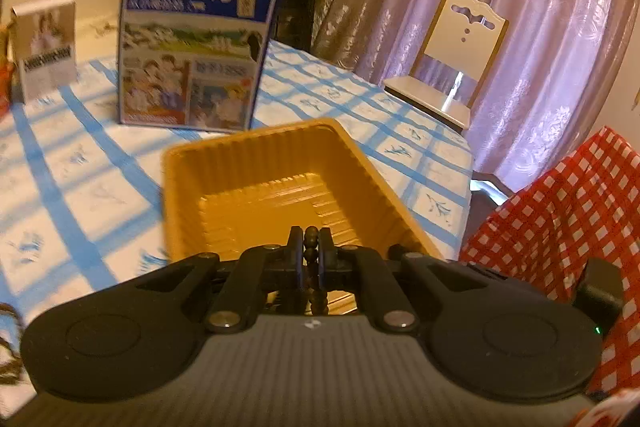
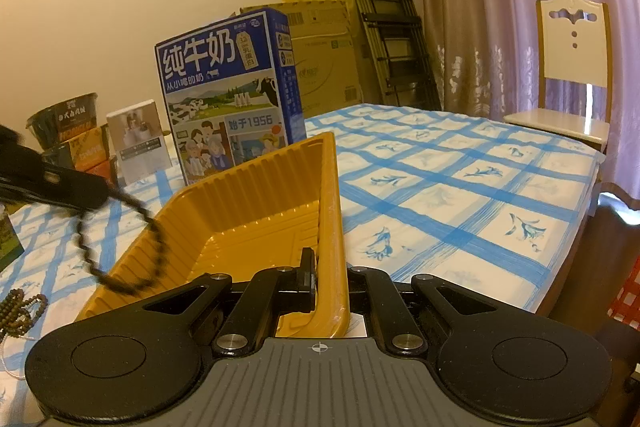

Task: Organize jewelry
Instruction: 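Carry the dark bead bracelet into the orange tray and open the left tool, then move the left tool back to the remaining dark bead bracelets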

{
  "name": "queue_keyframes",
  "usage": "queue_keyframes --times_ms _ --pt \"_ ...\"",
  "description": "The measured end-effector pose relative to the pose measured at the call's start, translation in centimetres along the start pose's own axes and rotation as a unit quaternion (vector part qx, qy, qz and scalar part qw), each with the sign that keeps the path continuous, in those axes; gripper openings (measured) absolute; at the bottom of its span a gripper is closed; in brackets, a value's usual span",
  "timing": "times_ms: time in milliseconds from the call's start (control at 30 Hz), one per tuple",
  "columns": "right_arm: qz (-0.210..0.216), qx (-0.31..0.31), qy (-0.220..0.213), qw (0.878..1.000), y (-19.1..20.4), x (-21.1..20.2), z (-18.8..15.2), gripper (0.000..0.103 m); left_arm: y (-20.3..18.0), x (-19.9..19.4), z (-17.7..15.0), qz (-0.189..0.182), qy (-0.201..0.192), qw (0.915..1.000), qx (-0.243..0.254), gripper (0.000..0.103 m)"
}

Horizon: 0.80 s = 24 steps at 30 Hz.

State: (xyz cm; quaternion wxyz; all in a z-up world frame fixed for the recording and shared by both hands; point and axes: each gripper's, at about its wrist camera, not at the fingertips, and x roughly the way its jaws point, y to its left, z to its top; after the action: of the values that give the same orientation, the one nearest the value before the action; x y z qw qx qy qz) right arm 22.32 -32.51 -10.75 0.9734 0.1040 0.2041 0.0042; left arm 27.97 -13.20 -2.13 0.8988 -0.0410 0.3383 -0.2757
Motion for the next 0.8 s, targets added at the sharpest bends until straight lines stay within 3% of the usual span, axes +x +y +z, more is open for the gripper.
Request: queue_keyframes --times_ms 333,500,633,800 --pt "0.001 0.005 0.001 1.0 -0.1 -0.1 0.3 0.006 -2.1 3.9 0.4 -0.021 0.013 0.9996 -0.01 0.006" --pt "0.001 0.005 0.002 1.0 -0.1 0.0 0.3 0.006 -2.0 3.4 1.1 -0.016 -0.007 0.9996 -0.022 0.013" --pt "0.001 0.004 0.001 1.0 0.0 -0.1 0.3 0.006 -1.2 1.9 1.4 0.006 -0.022 0.9994 -0.026 0.016" --pt "0.001 0.004 0.001 1.0 -0.1 -0.1 0.3 0.006 0.9 -0.7 1.4 0.049 -0.037 0.9977 -0.031 0.027"
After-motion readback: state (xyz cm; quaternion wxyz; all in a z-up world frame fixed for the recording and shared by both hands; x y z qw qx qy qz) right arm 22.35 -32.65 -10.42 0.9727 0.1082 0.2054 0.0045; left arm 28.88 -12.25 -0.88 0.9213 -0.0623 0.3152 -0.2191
